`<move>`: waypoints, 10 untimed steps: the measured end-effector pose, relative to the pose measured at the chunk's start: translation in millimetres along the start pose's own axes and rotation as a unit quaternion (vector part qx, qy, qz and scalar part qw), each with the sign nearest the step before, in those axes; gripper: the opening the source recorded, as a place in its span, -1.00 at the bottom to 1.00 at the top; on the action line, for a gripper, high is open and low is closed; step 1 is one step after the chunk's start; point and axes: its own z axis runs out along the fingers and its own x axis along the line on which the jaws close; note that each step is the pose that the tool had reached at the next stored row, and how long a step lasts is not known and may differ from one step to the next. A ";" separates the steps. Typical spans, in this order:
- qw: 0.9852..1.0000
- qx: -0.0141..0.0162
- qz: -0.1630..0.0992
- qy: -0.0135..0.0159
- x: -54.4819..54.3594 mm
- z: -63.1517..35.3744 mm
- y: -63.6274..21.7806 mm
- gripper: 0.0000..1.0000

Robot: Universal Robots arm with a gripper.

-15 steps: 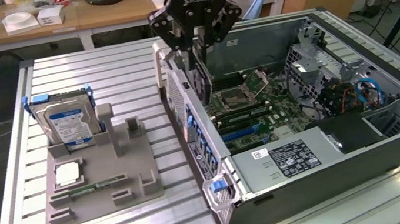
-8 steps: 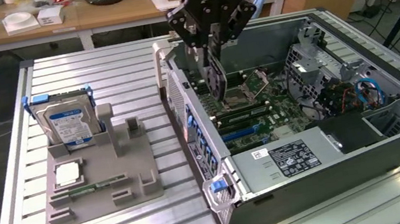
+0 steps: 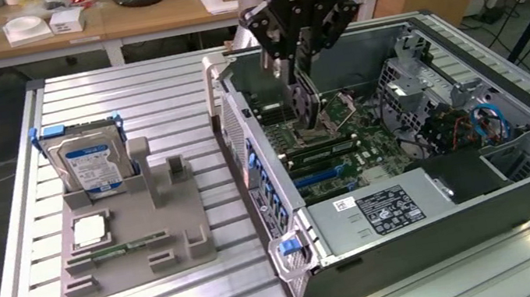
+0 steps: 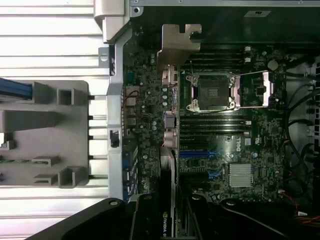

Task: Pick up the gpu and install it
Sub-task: 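Pick up the gpu and move the gpu toward the slot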

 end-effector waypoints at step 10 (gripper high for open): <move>1.000 0.000 -0.003 0.000 -32.8 0.4 1.2 -0.48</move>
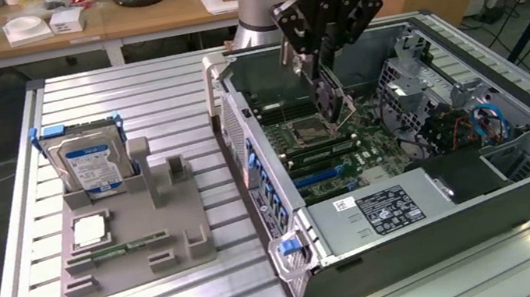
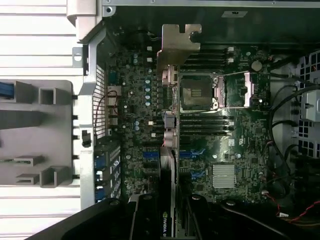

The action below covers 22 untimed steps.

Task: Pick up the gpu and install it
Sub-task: 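Pick up the gpu and move the gpu toward the slot, then insert the gpu into the slot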

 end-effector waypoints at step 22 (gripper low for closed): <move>1.000 0.000 -0.003 0.000 -32.6 0.3 1.0 -0.48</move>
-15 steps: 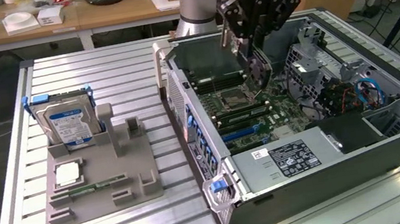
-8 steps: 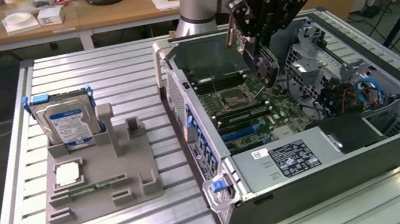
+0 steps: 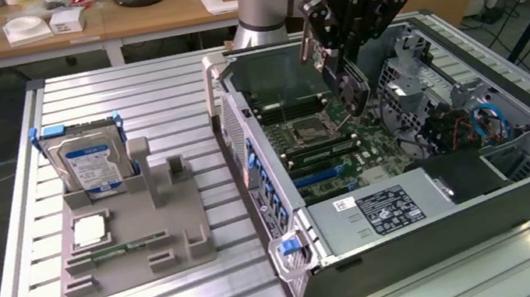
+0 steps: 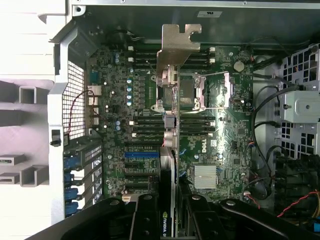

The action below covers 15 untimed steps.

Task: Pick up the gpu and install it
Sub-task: 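Insert the gpu into the slot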

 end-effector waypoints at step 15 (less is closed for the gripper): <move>1.000 0.000 -0.002 0.000 -30.2 0.2 0.7 -0.48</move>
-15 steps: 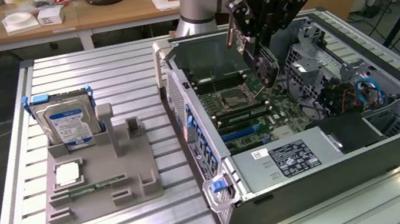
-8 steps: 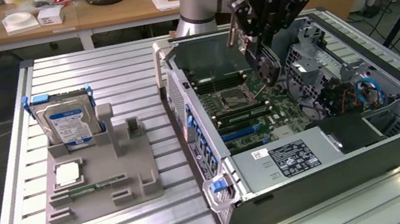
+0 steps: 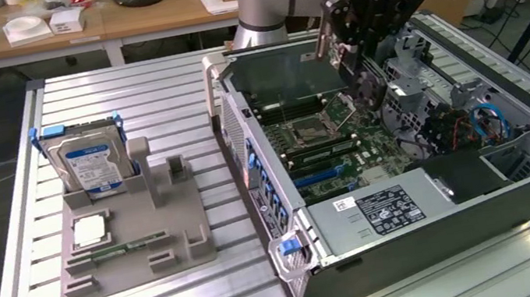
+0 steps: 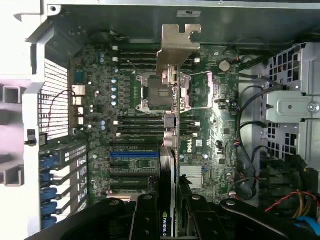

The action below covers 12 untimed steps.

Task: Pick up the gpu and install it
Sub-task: 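Insert the gpu into the slot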

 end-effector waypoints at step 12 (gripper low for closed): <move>1.000 0.000 -0.014 0.000 -25.3 0.2 0.5 -0.48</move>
